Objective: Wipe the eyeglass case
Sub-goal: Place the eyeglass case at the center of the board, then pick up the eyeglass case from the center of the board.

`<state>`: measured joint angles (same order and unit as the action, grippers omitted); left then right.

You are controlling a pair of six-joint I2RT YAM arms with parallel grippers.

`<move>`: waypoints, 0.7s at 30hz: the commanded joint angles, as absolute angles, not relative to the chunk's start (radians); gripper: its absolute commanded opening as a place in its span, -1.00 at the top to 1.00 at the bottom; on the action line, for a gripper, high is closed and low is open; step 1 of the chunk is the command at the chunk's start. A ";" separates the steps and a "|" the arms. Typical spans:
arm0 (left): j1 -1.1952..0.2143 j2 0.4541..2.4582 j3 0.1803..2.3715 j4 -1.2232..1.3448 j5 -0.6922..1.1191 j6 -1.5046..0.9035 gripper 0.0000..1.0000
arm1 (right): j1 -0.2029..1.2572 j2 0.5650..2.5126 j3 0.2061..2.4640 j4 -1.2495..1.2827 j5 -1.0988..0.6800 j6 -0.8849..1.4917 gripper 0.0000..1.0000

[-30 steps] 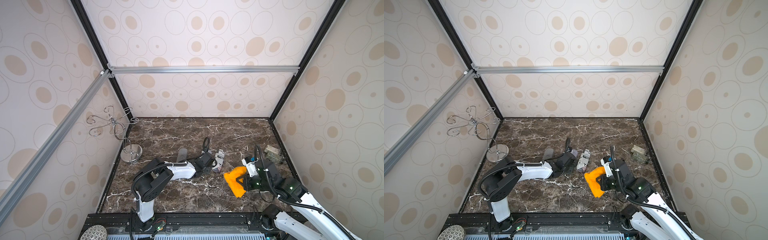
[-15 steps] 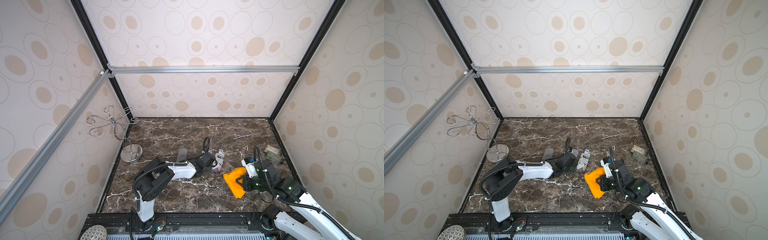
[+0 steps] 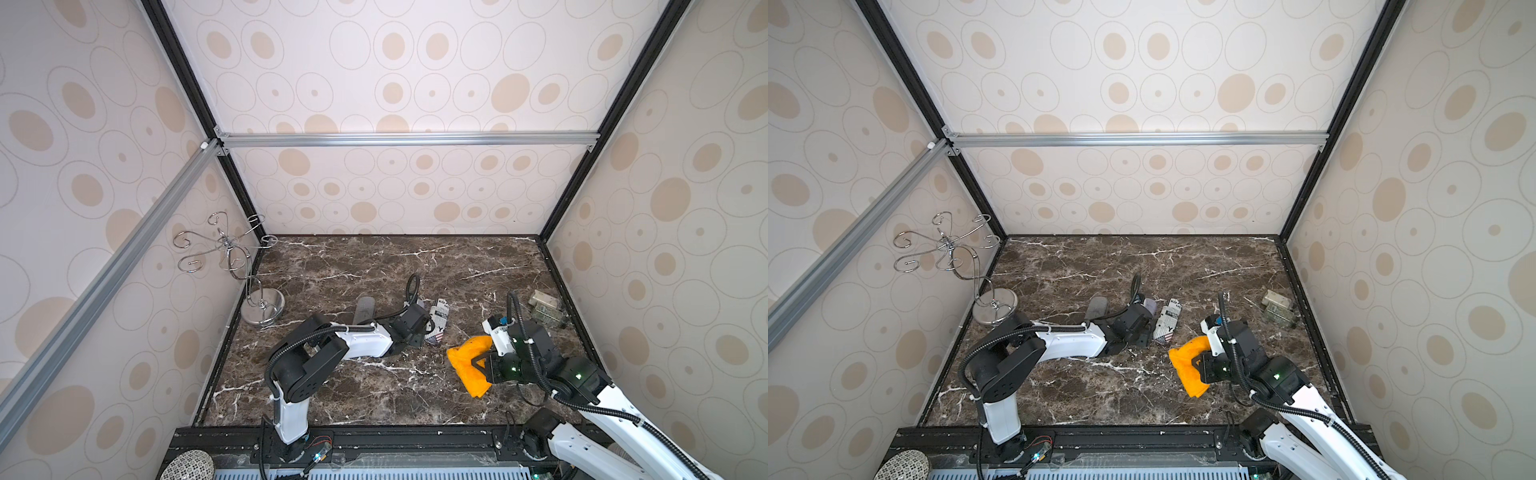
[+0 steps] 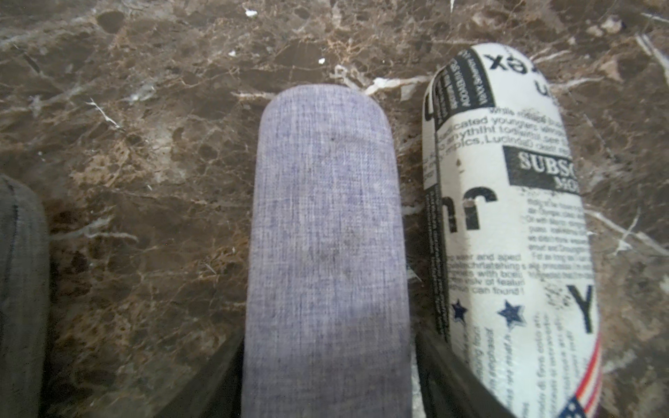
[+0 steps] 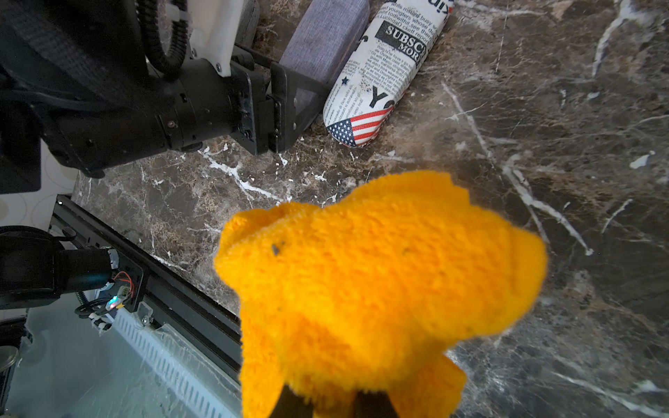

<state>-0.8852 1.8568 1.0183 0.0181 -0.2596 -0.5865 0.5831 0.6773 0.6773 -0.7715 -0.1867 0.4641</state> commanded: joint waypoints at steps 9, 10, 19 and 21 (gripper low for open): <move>-0.857 1.594 0.975 -0.144 -0.253 -0.538 -1.00 | 0.592 0.722 0.666 -0.690 -0.233 0.456 1.00; -0.848 1.573 0.965 -0.163 -0.248 -0.525 -1.00 | 0.597 0.724 0.663 -0.670 -0.242 0.465 1.00; -0.666 1.419 0.819 -0.211 -0.202 -0.432 -1.00 | 0.755 0.778 0.629 -0.496 -0.143 0.535 1.00; -0.613 1.407 0.789 -0.201 -0.171 -0.407 -0.96 | 0.772 0.801 0.628 -0.470 -0.137 0.544 1.00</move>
